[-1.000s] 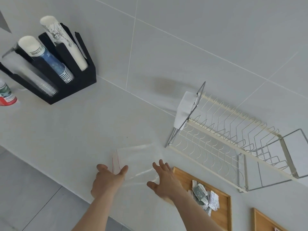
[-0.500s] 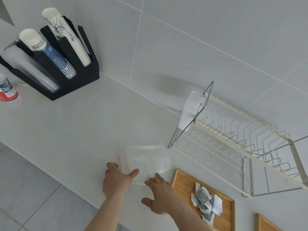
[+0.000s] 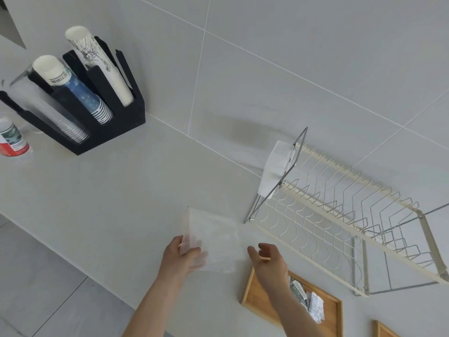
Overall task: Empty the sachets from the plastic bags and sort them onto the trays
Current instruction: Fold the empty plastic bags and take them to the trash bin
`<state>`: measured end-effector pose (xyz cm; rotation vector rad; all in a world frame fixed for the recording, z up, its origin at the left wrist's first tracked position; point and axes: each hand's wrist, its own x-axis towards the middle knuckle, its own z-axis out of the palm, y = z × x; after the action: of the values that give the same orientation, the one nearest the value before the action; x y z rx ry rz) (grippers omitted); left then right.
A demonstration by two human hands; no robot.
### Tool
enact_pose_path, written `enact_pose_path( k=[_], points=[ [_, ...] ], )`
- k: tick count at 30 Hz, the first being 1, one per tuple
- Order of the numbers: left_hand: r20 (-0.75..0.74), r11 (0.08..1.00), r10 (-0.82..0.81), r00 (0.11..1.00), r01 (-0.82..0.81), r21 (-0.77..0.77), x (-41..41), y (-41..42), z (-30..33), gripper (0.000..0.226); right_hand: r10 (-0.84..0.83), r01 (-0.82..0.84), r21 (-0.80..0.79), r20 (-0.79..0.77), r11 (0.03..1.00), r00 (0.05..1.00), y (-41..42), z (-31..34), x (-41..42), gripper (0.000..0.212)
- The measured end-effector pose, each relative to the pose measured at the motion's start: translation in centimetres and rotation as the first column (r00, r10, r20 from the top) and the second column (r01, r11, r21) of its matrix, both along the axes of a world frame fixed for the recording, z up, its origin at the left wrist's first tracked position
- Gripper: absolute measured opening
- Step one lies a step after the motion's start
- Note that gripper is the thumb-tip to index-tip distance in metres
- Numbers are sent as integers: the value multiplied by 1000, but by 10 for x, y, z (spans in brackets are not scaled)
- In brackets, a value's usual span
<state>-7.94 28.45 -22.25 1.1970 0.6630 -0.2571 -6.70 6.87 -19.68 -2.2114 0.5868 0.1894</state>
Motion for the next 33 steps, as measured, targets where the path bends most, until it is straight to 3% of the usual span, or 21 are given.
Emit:
enact_pose_path(
  k=[4, 7, 10, 14, 18, 20, 24, 26, 29, 33],
  points=[
    [160, 949, -104, 982, 146, -278, 1, 2, 38, 32, -35, 130, 401, -236, 907, 971, -10, 20, 13, 75],
    [251, 882, -127, 960, 225, -415, 2, 2, 56, 36, 29, 156, 613, -281, 775, 959, -16, 36, 18, 60],
    [293, 834, -150, 944, 280, -475, 6, 1, 68, 43, 86, 131, 711, -260, 690, 962, -18, 42, 18, 42],
    [286, 894, -225, 931, 314, -319, 12, -3, 82, 49, 84, 75, 805, -153, 589, 985, -21, 51, 20, 27],
    [179, 975, -221, 959, 215, 50, 20, -13, 82, 31, -66, 62, 690, -20, 722, 998, -29, 66, 23, 10],
    [154, 977, -179, 972, 156, 148, 24, -19, 80, 17, -77, 50, 648, 14, 760, 997, -37, 68, 23, 15],
    [176, 982, -139, 974, 113, 152, 29, -29, 82, 10, -34, 49, 624, -36, 780, 999, -52, 75, 10, 18],
    [167, 977, -188, 968, 166, 136, 28, -32, 83, 13, -15, 42, 611, -49, 790, 999, -60, 74, 2, 22],
    [121, 924, -359, 926, 334, 184, 27, -37, 83, 21, -99, 80, 616, -3, 784, 995, -73, 73, -3, 23],
    [109, 912, -358, 927, 323, 251, 29, -48, 80, 14, -155, 140, 676, -38, 723, 987, -87, 73, -15, 22]
  ],
)
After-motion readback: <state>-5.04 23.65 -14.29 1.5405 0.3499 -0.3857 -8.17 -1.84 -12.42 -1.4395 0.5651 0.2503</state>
